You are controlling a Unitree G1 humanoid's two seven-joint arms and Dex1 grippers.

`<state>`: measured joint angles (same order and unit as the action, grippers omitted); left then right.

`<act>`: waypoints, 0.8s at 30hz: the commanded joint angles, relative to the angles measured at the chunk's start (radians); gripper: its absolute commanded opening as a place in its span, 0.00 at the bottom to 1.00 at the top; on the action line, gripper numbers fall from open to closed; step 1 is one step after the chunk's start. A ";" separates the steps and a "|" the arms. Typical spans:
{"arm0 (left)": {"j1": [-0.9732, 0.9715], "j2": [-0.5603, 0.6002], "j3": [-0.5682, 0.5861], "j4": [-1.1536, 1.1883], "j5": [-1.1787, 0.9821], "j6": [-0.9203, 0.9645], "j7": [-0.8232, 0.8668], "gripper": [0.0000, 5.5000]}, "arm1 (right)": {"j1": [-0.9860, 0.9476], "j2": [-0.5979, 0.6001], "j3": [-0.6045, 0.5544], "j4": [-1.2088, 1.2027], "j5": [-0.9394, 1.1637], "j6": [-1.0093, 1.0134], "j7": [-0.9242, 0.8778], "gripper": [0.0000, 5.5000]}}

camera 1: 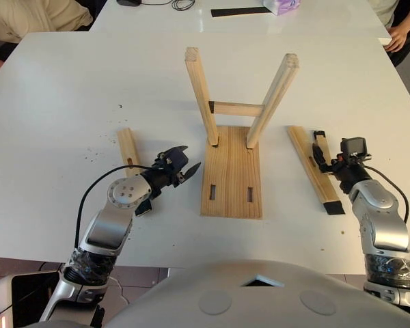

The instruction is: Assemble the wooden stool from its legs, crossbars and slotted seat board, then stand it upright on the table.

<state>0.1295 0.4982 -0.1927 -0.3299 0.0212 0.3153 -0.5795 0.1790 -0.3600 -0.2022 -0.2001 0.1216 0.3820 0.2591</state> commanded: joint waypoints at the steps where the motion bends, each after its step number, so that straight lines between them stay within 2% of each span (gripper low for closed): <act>1: -0.002 0.001 -0.002 -0.005 0.000 0.008 0.002 0.56 | -0.015 -0.011 -0.041 0.005 0.008 -0.012 -0.012 0.75; 24: 0.032 0.018 -0.004 -0.047 -0.003 0.034 -0.018 0.56 | 0.092 0.028 0.023 -0.076 -0.002 0.092 -0.003 0.75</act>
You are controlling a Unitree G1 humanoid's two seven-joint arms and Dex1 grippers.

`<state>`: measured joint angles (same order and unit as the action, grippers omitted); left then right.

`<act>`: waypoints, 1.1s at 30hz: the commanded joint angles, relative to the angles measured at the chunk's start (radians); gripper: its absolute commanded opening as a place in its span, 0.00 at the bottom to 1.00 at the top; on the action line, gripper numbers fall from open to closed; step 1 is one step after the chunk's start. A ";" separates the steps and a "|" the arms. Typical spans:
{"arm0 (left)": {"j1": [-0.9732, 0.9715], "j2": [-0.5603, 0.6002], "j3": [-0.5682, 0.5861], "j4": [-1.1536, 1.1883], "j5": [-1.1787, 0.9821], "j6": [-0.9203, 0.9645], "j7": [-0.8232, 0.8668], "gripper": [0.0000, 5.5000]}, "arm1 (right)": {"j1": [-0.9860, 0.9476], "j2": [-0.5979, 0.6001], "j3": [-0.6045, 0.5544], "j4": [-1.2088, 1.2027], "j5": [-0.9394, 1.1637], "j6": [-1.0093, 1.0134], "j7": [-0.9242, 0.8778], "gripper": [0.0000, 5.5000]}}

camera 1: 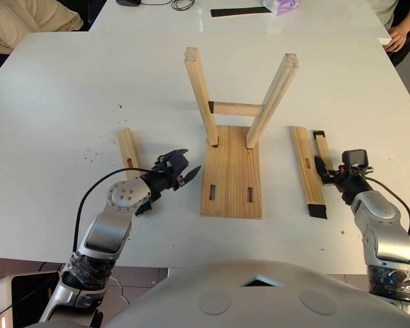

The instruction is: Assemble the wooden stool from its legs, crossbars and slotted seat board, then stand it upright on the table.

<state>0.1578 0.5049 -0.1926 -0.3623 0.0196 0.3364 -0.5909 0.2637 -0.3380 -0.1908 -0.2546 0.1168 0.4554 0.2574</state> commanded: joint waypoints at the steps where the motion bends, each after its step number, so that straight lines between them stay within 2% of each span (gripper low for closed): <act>1: 0.006 0.012 -0.003 -0.018 -0.001 0.015 -0.006 0.56 | 0.010 0.005 0.013 -0.021 0.001 0.021 0.000 0.75; 8: 0.026 0.008 0.003 -0.049 -0.006 0.034 0.002 0.56 | 0.060 -0.023 0.037 -0.033 -0.028 0.055 0.011 0.75; 16: 0.030 0.007 0.009 -0.063 -0.010 0.052 0.002 0.56 | 0.096 -0.028 0.046 -0.047 -0.041 0.053 -0.010 0.54; 26: -0.015 0.006 0.031 -0.047 -0.020 0.062 0.000 0.56 | 0.023 0.008 -0.006 -0.025 0.020 0.084 -0.032 0.26; 33: -0.042 0.008 0.067 -0.023 -0.047 0.067 -0.002 0.56 | -0.011 0.013 -0.040 -0.027 0.034 0.065 -0.037 0.24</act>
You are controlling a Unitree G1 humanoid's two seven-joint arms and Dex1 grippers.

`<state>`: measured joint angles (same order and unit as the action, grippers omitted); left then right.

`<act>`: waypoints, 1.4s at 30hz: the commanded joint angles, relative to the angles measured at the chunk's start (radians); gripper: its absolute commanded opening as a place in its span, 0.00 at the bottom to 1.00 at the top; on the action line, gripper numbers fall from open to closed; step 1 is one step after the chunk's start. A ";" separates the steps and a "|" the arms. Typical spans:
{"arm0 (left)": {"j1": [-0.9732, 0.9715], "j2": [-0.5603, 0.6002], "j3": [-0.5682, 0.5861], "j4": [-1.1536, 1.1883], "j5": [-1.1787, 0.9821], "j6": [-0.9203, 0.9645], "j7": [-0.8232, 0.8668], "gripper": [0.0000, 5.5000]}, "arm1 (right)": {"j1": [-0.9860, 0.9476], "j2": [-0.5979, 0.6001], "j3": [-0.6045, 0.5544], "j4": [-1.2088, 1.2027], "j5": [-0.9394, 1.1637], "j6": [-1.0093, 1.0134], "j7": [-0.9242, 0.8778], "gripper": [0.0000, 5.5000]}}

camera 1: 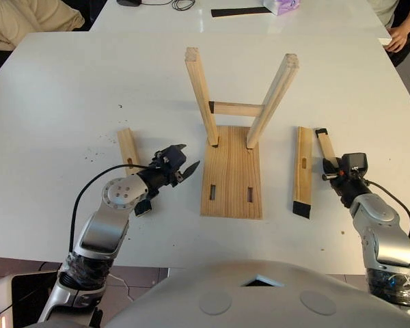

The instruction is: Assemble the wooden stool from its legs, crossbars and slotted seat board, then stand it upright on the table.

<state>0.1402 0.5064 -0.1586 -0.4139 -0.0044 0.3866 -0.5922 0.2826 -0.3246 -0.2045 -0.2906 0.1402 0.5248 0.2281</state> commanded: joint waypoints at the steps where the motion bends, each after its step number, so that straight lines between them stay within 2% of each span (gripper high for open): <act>1: -0.030 0.004 0.045 0.032 -0.031 0.022 0.002 0.56 | -0.049 -0.004 -0.039 0.021 0.016 -0.016 -0.007 0.24; 4: -0.049 0.016 0.100 0.034 -0.076 0.042 -0.014 0.56 | -0.112 -0.011 -0.095 0.025 0.054 -0.046 -0.005 0.24; 11: -0.127 0.068 0.388 -0.036 -0.412 0.213 -0.107 0.56 | -0.334 -0.103 -0.230 -0.033 0.206 -0.083 0.070 0.24; 15: -0.251 0.078 0.522 -0.134 -0.770 0.377 -0.116 0.56 | -0.454 -0.124 -0.279 -0.181 0.536 0.074 0.127 0.24; 18: -0.344 0.095 0.570 -0.185 -1.080 0.462 -0.057 0.63 | -0.518 -0.181 -0.264 -0.272 0.819 0.192 0.182 0.24; 21: -0.415 0.092 0.568 -0.207 -1.284 0.465 0.032 0.73 | -0.551 -0.219 -0.212 -0.301 1.020 0.261 0.268 0.24; 24: -0.477 0.105 0.561 -0.178 -1.480 0.449 0.080 0.73 | -0.572 -0.243 -0.170 -0.278 1.221 0.326 0.314 0.24; 28: -0.516 0.102 0.536 -0.142 -1.602 0.426 0.150 0.73 | -0.658 -0.263 -0.138 -0.200 1.461 0.353 0.288 0.24; 35: -0.520 0.132 0.456 -0.138 -1.675 0.445 0.147 0.73 | -0.718 -0.309 -0.079 -0.150 1.599 0.371 0.274 0.24; 42: -0.541 0.124 0.354 -0.182 -1.633 0.436 0.124 0.73 | -0.705 -0.306 0.044 -0.192 1.496 0.389 0.332 0.24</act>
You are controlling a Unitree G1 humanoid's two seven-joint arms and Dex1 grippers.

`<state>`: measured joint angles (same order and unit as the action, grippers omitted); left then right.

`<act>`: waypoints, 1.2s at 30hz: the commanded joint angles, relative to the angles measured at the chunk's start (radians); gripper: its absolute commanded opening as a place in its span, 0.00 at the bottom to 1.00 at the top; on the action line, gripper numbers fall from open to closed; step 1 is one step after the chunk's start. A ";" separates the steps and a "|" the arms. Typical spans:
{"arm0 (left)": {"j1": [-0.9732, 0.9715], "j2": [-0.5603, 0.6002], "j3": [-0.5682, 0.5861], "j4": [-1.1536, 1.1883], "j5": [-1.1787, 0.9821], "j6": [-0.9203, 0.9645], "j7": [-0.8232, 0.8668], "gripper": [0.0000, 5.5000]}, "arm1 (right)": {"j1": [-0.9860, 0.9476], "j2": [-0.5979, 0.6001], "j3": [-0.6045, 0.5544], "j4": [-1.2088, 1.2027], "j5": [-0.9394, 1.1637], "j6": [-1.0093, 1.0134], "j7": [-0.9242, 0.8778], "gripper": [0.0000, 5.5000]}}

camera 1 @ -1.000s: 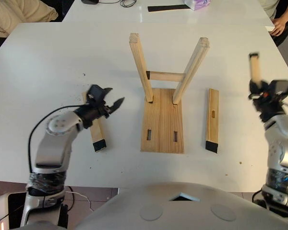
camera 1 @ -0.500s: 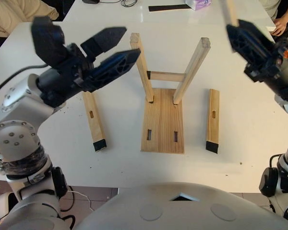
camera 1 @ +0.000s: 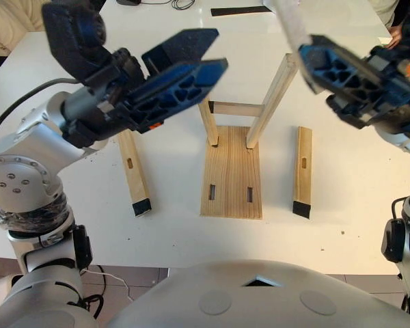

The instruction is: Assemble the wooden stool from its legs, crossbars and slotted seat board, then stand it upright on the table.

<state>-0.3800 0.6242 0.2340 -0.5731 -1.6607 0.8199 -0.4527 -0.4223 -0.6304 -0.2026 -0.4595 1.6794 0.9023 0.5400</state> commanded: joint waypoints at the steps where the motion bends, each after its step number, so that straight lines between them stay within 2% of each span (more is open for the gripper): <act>1: -0.023 0.006 -0.047 -0.025 0.025 0.001 -0.018 0.73 | 0.007 0.000 0.053 -0.030 -0.057 0.013 0.029 0.24; 14: -0.031 0.006 -0.091 0.000 0.100 -0.016 -0.007 0.73 | 0.056 -0.023 0.118 -0.053 -0.215 0.010 0.120 0.24; 30: -0.015 0.020 -0.103 -0.014 0.152 -0.002 -0.098 0.25 | 0.023 -0.004 0.110 -0.025 -0.232 0.007 0.134 0.24; 36: -0.011 0.024 -0.109 0.006 0.197 -0.012 -0.135 0.24 | 0.005 -0.005 0.107 -0.022 -0.271 -0.006 0.126 0.24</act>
<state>-0.3992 0.6289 0.1418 -0.5716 -1.5003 0.7910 -0.5674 -0.3898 -0.6332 -0.0823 -0.4923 1.4435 0.9124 0.6947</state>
